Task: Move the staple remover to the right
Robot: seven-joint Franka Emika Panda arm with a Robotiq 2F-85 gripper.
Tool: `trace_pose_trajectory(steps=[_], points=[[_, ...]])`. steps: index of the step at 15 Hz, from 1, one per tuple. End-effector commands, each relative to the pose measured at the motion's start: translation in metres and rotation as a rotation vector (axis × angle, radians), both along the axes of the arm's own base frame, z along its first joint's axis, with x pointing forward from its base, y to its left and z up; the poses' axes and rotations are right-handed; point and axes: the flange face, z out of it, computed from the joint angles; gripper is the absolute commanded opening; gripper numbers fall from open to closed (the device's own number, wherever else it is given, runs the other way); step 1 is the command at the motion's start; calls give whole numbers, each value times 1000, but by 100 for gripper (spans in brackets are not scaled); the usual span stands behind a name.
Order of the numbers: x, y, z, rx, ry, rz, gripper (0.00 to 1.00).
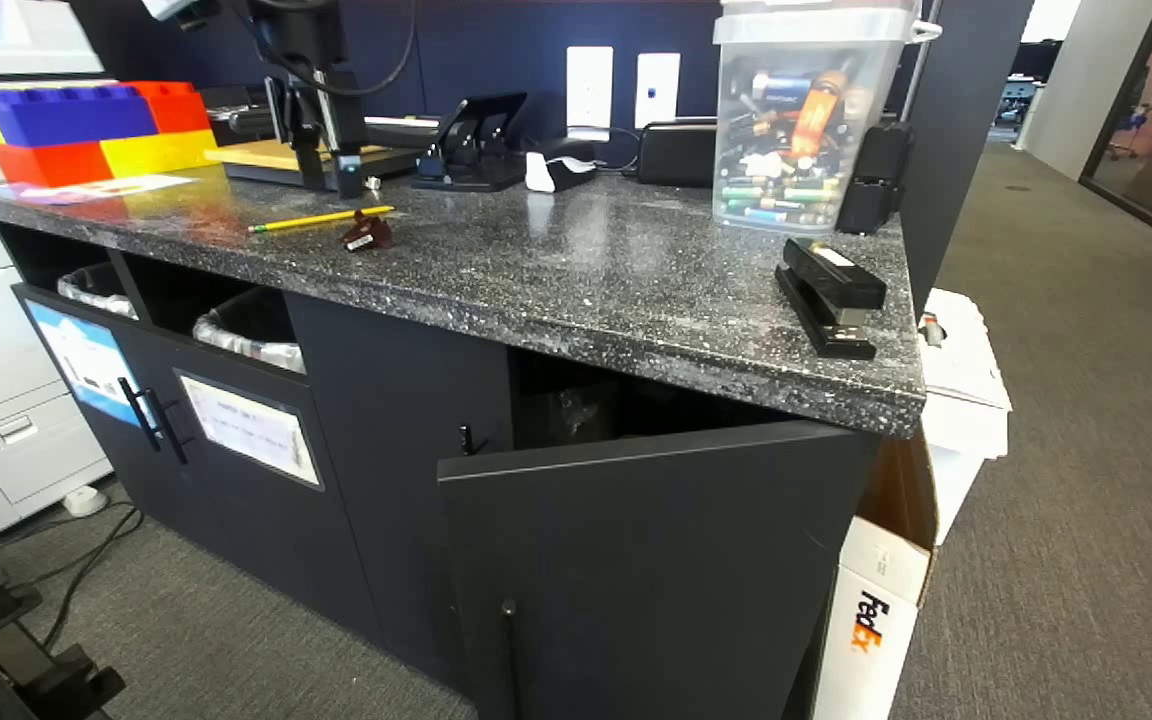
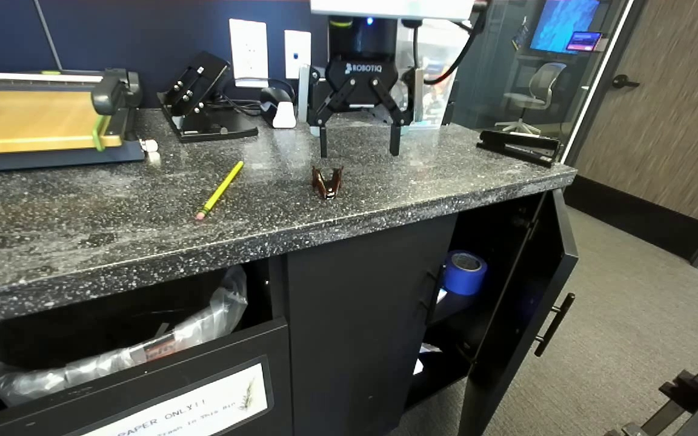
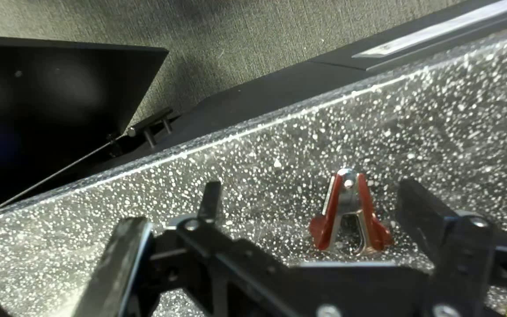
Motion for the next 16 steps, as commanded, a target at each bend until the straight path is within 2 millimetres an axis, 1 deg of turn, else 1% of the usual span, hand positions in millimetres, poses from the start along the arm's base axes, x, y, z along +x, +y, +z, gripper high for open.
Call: trace_pose_trajectory(steps=[1,5,8,11,12,13,14,16], points=[[31,11,-19,-6,-46,-47,100],[45,24,-30,0,-73,-65,100],[47,33,-37,-4,-83,-73,100],[48,35,-41,-12,-80,-84,100],[49,34,-41,-18,-81,-91,87],[49,33,-40,-21,-78,-95,81],[50,32,-37,-17,-76,-100,65],[51,29,-31,-14,-69,-108,49]])
